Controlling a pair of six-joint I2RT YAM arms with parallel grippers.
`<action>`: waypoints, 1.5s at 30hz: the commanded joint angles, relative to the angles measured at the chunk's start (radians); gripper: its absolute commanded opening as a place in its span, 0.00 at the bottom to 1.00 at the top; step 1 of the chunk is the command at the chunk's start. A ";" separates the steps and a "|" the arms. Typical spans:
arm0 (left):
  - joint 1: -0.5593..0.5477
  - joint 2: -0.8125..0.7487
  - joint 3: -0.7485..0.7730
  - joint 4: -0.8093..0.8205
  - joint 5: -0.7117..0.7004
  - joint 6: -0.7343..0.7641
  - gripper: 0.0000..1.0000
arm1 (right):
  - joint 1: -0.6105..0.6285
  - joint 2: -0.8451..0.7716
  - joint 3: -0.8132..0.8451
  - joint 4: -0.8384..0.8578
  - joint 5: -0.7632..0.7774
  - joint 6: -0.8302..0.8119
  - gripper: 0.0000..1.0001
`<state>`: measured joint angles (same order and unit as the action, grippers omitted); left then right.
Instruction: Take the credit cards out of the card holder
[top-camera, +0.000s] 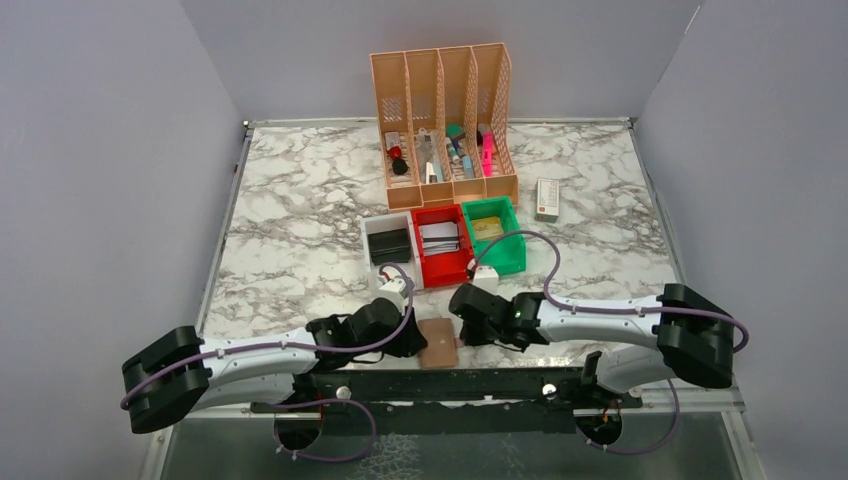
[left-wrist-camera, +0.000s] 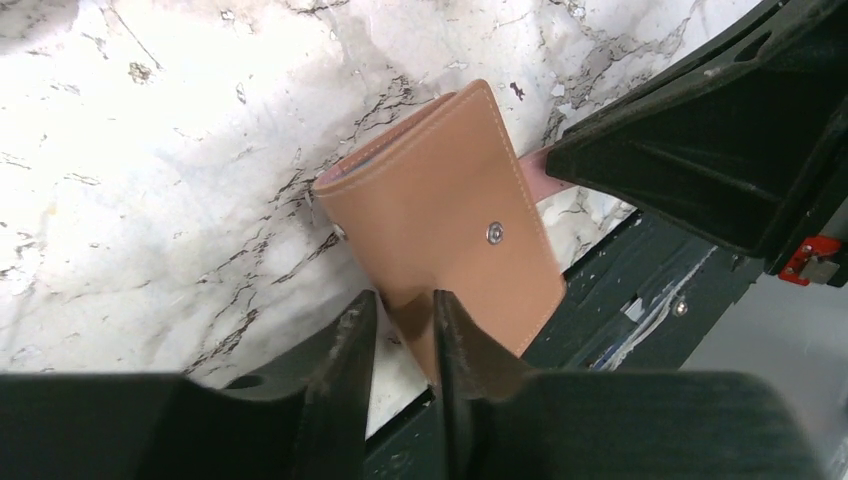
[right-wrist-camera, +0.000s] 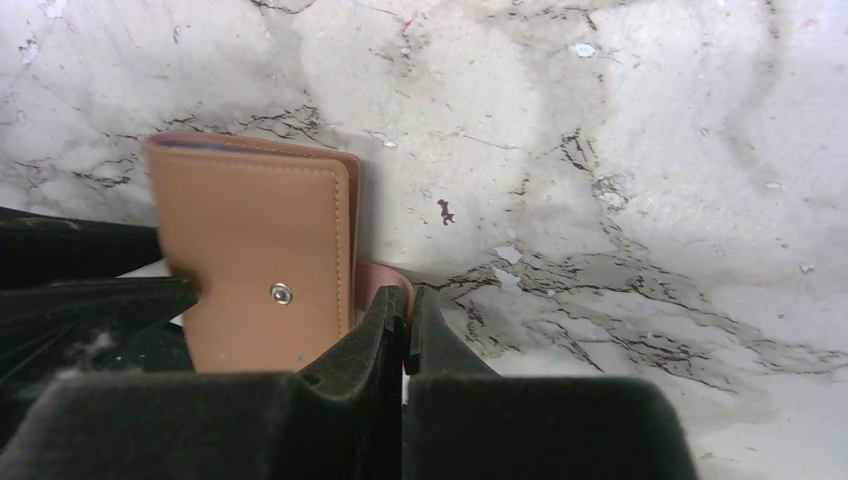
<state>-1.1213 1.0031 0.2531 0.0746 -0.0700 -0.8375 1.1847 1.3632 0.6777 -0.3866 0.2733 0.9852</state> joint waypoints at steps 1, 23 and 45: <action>-0.007 -0.062 -0.008 -0.029 -0.042 -0.004 0.36 | 0.003 -0.057 0.033 -0.085 0.093 0.007 0.01; -0.006 -0.421 -0.030 -0.239 -0.223 -0.092 0.62 | 0.003 -0.223 0.110 0.059 -0.067 -0.121 0.03; -0.006 -0.371 0.000 -0.235 -0.207 -0.067 0.63 | -0.147 -0.449 -0.152 0.039 -0.004 0.000 0.05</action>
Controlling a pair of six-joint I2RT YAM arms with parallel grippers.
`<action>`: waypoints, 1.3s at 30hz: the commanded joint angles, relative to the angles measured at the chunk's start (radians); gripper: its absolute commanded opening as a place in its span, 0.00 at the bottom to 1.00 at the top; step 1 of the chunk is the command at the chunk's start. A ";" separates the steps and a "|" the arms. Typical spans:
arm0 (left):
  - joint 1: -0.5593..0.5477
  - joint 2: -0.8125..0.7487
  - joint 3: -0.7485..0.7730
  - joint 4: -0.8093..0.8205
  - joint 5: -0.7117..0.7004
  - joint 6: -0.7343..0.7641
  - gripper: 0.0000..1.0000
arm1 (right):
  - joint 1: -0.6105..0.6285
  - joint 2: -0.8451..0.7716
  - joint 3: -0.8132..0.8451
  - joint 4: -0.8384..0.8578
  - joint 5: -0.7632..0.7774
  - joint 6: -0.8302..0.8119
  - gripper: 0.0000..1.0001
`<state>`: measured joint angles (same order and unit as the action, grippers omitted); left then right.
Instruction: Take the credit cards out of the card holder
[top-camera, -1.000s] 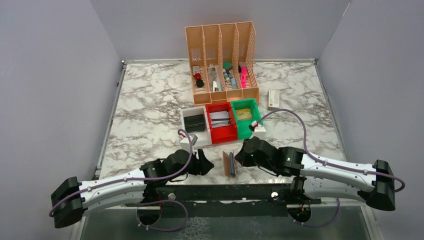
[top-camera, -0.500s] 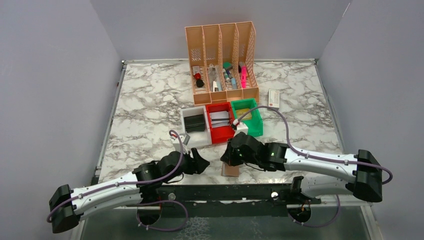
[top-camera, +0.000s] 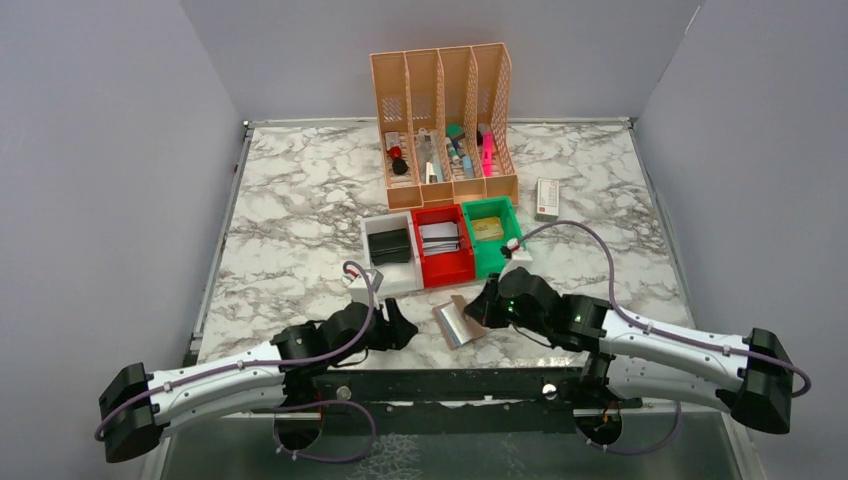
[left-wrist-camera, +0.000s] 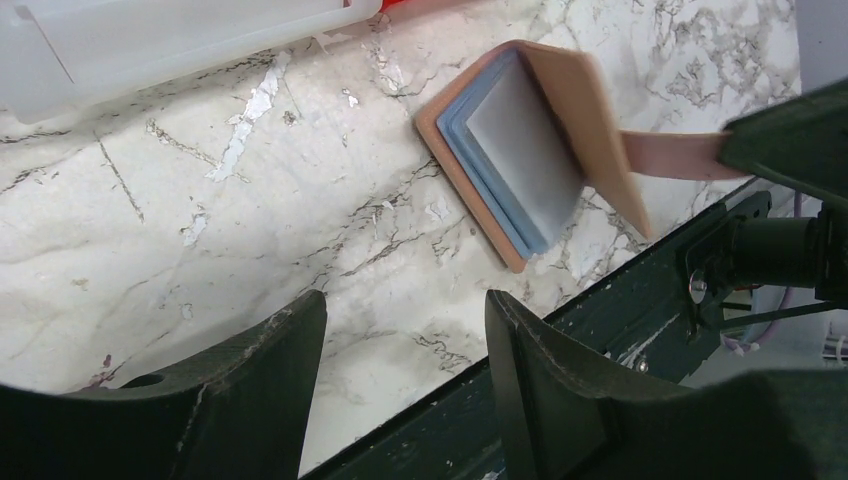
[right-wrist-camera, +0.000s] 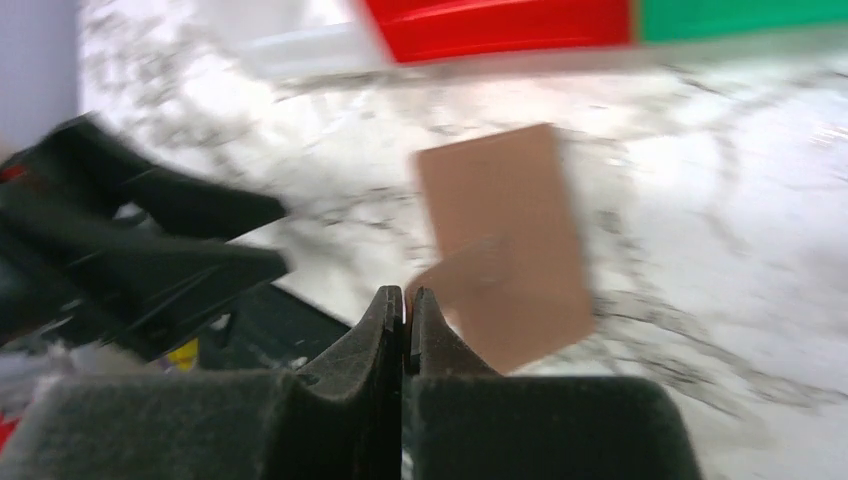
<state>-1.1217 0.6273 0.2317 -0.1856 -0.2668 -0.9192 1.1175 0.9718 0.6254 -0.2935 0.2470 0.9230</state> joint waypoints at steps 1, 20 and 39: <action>-0.007 0.008 0.021 0.035 -0.005 0.018 0.63 | -0.108 -0.070 -0.120 -0.059 0.003 0.059 0.05; -0.007 0.299 0.098 0.222 0.121 0.089 0.63 | -0.381 0.103 -0.199 -0.116 0.009 0.011 0.06; -0.007 0.518 0.183 0.456 0.177 0.135 0.63 | -0.381 0.135 -0.230 -0.053 -0.083 0.030 0.02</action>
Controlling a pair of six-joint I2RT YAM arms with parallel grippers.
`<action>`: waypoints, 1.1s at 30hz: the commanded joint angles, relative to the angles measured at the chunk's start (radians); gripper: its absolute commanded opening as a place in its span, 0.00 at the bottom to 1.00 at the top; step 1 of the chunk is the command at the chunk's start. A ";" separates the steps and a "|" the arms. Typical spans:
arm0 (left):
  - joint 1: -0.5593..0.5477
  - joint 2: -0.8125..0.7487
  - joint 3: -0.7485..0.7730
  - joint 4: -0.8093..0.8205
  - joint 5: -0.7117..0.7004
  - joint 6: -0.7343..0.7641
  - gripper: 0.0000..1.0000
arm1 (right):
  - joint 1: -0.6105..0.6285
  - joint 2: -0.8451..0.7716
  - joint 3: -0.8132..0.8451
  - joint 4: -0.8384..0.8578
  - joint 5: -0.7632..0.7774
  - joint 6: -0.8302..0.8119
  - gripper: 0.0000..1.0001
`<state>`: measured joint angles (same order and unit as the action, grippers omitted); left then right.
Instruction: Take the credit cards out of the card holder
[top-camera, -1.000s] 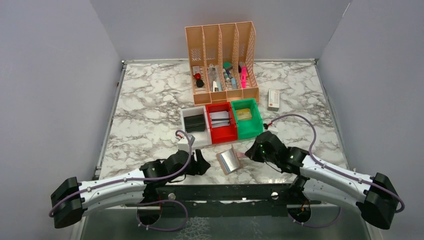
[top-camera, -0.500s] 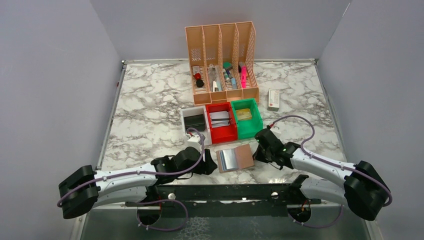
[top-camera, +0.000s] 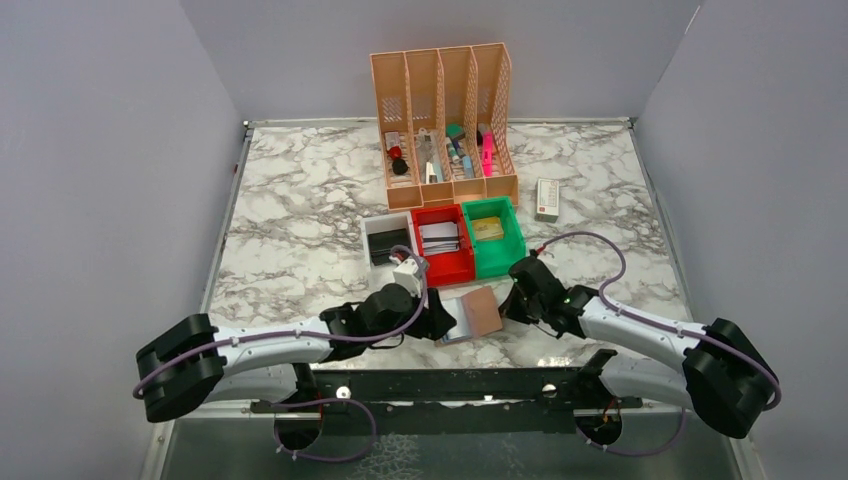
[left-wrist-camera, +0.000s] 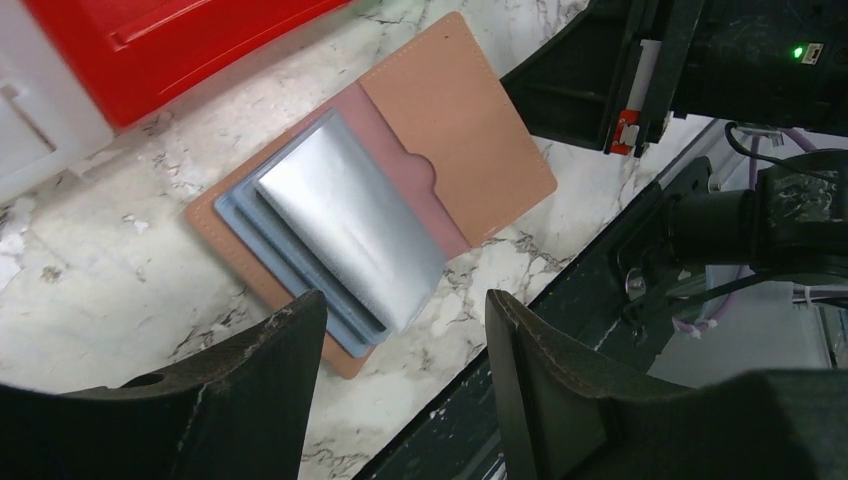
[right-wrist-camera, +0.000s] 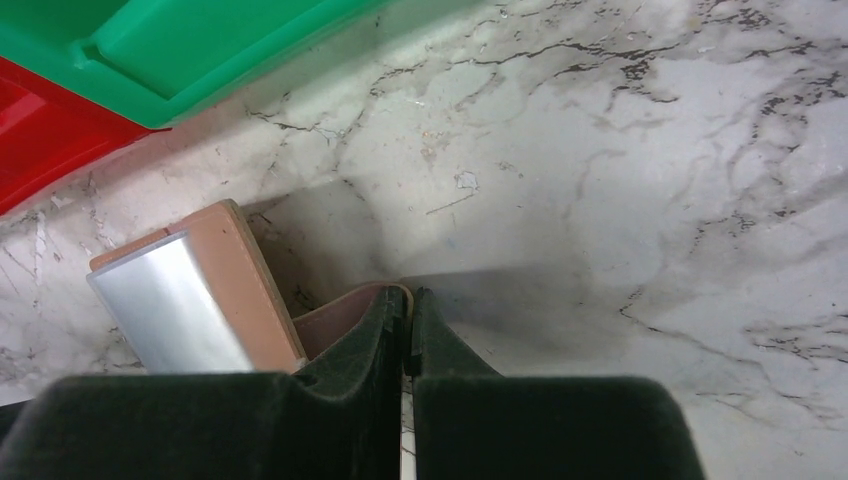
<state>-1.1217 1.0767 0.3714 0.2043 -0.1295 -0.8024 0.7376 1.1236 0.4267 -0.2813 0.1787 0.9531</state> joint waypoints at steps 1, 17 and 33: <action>-0.006 0.088 0.046 0.069 0.039 0.010 0.63 | -0.001 -0.023 -0.032 -0.068 -0.011 -0.003 0.02; -0.012 0.233 0.101 0.080 0.049 -0.017 0.62 | -0.001 -0.049 -0.057 -0.044 -0.032 -0.018 0.02; -0.023 0.322 0.162 0.120 0.071 -0.007 0.60 | -0.001 -0.052 -0.067 -0.030 -0.045 -0.027 0.03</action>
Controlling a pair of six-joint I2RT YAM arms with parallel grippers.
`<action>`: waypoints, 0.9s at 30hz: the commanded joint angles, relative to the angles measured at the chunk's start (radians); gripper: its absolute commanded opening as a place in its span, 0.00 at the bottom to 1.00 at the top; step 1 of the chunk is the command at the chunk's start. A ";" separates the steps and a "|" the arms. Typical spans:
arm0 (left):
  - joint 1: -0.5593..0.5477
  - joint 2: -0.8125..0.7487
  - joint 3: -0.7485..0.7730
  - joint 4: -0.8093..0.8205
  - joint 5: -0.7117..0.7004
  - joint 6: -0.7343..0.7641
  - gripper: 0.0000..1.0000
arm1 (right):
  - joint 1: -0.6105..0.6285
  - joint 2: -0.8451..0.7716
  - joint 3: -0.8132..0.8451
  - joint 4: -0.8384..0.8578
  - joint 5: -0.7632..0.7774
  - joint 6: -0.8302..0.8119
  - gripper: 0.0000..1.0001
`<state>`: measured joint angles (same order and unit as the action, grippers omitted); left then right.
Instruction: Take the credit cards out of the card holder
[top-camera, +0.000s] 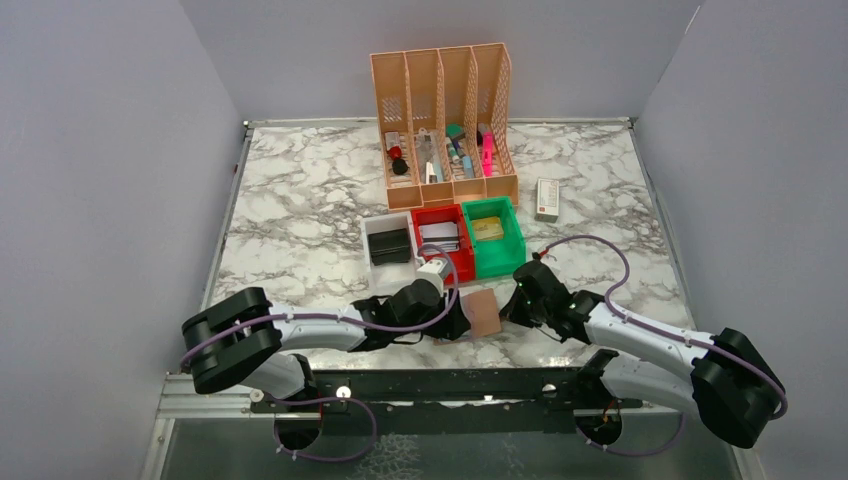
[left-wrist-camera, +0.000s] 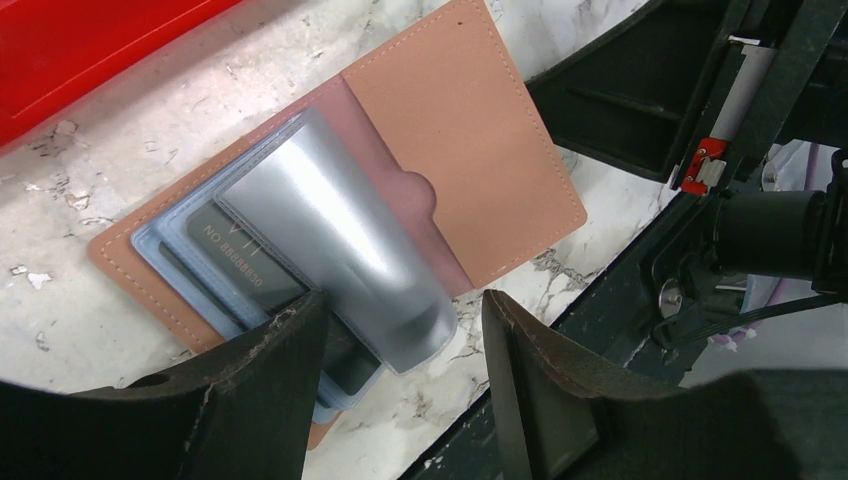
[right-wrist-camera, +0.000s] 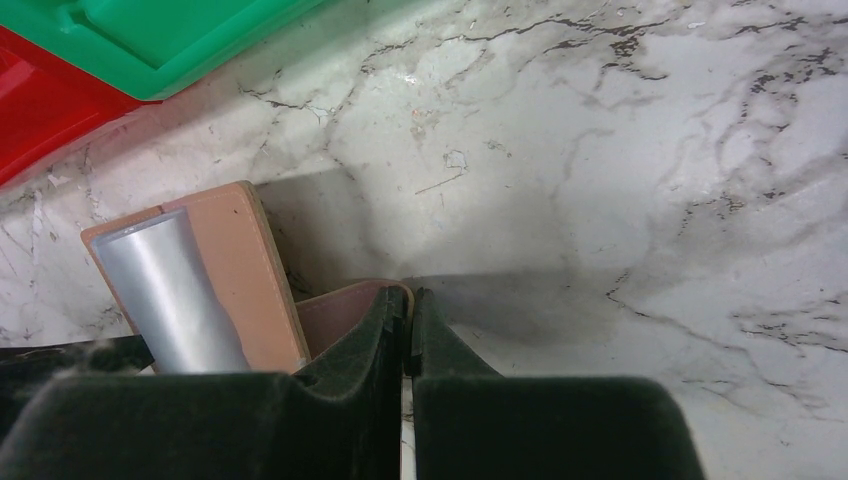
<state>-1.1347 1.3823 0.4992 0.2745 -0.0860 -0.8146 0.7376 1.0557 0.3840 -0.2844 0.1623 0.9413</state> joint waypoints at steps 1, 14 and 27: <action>-0.011 0.017 0.038 0.055 0.028 0.006 0.60 | -0.001 0.018 -0.024 -0.027 -0.030 -0.016 0.03; -0.022 0.089 0.088 0.124 0.056 0.015 0.60 | -0.001 -0.162 -0.019 -0.037 -0.067 -0.074 0.18; -0.048 0.153 0.125 0.168 0.074 0.017 0.60 | -0.001 -0.206 0.058 -0.050 -0.165 -0.120 0.40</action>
<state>-1.1690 1.5253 0.5983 0.3920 -0.0349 -0.8070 0.7376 0.8227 0.3870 -0.3271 0.0578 0.8471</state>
